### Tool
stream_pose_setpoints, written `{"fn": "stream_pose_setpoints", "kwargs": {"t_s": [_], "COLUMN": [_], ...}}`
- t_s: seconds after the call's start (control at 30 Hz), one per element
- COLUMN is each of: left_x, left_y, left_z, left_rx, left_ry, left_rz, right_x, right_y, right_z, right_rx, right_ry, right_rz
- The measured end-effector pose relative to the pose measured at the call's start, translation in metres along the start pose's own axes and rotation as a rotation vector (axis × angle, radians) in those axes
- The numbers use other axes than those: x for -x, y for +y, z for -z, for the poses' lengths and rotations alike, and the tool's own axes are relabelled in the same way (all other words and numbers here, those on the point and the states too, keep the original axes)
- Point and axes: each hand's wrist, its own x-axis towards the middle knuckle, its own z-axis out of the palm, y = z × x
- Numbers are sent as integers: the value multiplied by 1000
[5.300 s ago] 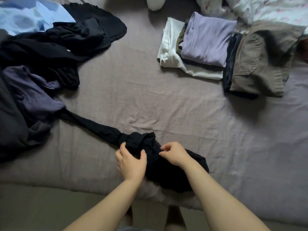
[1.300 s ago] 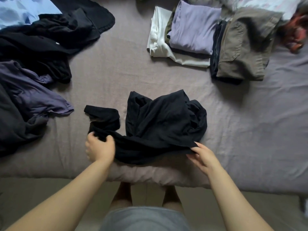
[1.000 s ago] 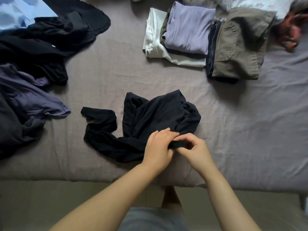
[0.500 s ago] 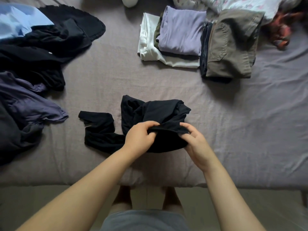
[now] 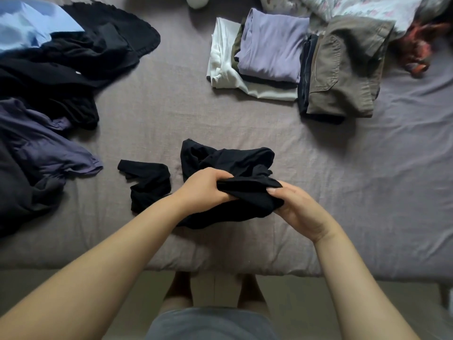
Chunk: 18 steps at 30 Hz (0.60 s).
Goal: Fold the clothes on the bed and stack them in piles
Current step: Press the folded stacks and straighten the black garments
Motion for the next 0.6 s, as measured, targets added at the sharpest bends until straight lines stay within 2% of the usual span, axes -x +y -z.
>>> {"fn": "stream_pose_setpoints", "kwargs": {"t_s": [0.03, 0.1, 0.17, 0.23, 0.3, 0.4, 0.47, 0.53, 0.6], "left_x": [-2, -6, -7, -6, -4, -4, -5, -8, -11], "left_y": [0, -2, -1, 0, -2, -9, -15, -16, -16], "left_z": [-3, -9, -13, -18, -21, -20, -22, -24, -24], "left_rx": [-13, 5, 68, 161, 233, 234, 0, -160, 16], "left_ry": [49, 142, 201, 173, 84, -4, 100, 241, 210], "left_rz": [15, 45, 9, -47, -74, -41, -9, 58, 97], "right_x": [-1, -5, -15, -24, -29, -28, -23, -15, -7], "right_y": [-2, -4, 4, 13, 22, 25, 21, 15, 11], "right_z": [-3, -12, -15, -14, -9, -4, -5, -9, -13], "right_rx": [25, 236, 519, 606, 608, 501, 332, 91, -77], "right_ry": [4, 67, 316, 564, 626, 571, 441, 194, 57], "right_rz": [-3, -13, -5, 12, 14, -11, -16, 11, 23]}}
